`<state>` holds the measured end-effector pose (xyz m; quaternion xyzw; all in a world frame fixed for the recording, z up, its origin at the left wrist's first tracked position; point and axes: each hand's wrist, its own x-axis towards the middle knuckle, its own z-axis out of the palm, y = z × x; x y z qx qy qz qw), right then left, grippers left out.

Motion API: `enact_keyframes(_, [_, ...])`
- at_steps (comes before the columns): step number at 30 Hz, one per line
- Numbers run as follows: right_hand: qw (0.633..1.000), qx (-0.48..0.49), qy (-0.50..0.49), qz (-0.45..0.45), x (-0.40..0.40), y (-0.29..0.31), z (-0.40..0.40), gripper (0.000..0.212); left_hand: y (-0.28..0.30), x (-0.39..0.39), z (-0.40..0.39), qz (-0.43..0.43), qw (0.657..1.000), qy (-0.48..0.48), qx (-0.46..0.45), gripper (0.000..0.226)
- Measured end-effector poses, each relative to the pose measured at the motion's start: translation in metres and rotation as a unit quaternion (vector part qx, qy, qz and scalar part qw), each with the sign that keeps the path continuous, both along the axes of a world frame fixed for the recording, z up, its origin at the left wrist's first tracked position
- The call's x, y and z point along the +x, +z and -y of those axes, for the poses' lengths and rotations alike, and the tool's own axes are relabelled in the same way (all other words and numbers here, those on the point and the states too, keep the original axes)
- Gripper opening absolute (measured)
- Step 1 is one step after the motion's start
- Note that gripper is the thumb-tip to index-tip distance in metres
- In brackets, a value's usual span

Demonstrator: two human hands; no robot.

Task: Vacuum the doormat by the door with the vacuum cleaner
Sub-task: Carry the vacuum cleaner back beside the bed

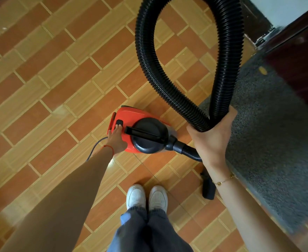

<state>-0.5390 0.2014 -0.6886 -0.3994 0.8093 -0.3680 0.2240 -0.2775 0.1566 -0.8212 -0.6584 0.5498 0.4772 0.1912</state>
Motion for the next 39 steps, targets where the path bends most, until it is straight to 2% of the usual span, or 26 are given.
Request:
enact_keyframes(4, [1.0, 0.006, -0.002, 0.0, 0.001, 0.001, 0.001, 0.082, -0.001, 0.0, 0.008, 0.017, 0.999, -0.032, 0.029, 0.085])
enact_keyframes(6, [1.0, 0.005, -0.002, 0.001, 0.002, 0.001, 0.001, 0.082, 0.002, -0.001, 0.011, 0.014, 0.999, -0.033, 0.017, 0.076])
enact_keyframes(8, [1.0, 0.006, -0.004, -0.002, 0.003, 0.001, 0.002, 0.081, 0.008, -0.002, 0.008, 0.002, 0.999, 0.009, -0.051, 0.063])
enact_keyframes(10, [1.0, 0.012, -0.007, -0.006, 0.003, 0.002, 0.001, 0.081, 0.015, -0.007, -0.006, -0.006, 0.986, 0.027, -0.162, 0.066])
enact_keyframes(13, [1.0, 0.018, -0.001, -0.017, 0.003, 0.004, 0.0, 0.082, 0.029, -0.022, -0.022, -0.011, 0.943, -0.098, -0.318, 0.062])
enact_keyframes(15, [1.0, 0.02, 0.002, -0.016, 0.002, 0.006, 0.0, 0.082, 0.038, -0.036, -0.022, -0.032, 0.913, -0.182, -0.364, 0.056])
enact_keyframes(19, [1.0, 0.026, 0.012, -0.009, 0.0, 0.01, -0.002, 0.082, 0.041, -0.053, -0.013, -0.03, 0.895, -0.323, -0.307, 0.038])
enact_keyframes(24, [0.999, 0.024, 0.039, -0.009, -0.006, 0.016, -0.006, 0.079, 0.045, -0.062, -0.003, 0.005, 0.885, -0.396, -0.246, 0.033])
enact_keyframes(28, [0.997, 0.025, 0.073, 0.0, -0.006, 0.03, -0.007, 0.076, 0.056, -0.053, -0.005, 0.009, 0.887, -0.407, -0.22, 0.038])
enact_keyframes(32, [0.993, 0.031, 0.106, 0.05, 0.0, 0.062, -0.001, 0.073, 0.082, -0.04, -0.015, 0.005, 0.898, -0.392, -0.199, 0.036])
enact_keyframes(39, [0.98, 0.015, 0.175, 0.09, 0.022, 0.153, 0.025, 0.069, 0.169, -0.019, -0.028, 0.0, 0.93, -0.322, -0.179, 0.037])
